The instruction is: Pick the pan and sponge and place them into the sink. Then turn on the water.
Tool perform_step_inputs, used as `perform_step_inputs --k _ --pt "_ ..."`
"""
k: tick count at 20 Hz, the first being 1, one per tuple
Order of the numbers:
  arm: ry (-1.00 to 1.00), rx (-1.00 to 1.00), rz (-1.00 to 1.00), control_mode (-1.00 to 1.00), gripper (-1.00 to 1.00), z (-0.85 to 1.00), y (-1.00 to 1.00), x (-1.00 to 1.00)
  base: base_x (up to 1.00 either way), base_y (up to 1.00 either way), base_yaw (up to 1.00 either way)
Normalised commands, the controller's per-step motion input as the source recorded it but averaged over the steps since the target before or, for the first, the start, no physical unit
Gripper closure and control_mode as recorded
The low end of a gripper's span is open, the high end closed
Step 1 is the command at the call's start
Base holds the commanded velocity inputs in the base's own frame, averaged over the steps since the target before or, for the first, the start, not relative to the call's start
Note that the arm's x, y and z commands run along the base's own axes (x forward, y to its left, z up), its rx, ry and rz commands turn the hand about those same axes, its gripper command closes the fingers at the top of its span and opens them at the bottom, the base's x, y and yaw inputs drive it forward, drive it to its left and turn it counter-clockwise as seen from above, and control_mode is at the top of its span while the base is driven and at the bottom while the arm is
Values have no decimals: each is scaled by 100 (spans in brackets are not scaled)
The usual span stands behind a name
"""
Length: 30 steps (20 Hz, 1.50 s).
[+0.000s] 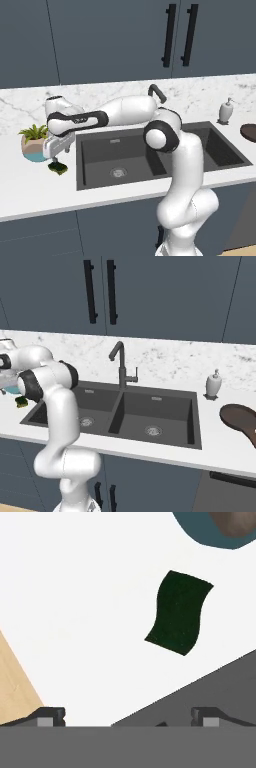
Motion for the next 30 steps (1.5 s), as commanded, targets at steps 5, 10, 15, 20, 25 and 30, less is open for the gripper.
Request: perform_step_inputs --k 5,10,15,20,25,30 --pt "-1 0 0 -100 -100 -23 -3 0 0 0 0" --pt "-3 0 0 -100 -100 -35 -5 4 0 0 0" --pt "-5 0 0 -100 -100 -33 0 25 0 0 0" --pt "-2 0 0 -100 -100 -39 0 22 0 0 0" --pt "0 0 0 -100 -100 -25 1 8 0 0 0" --pt "0 0 0 -100 -100 -3 9 17 0 0 0"
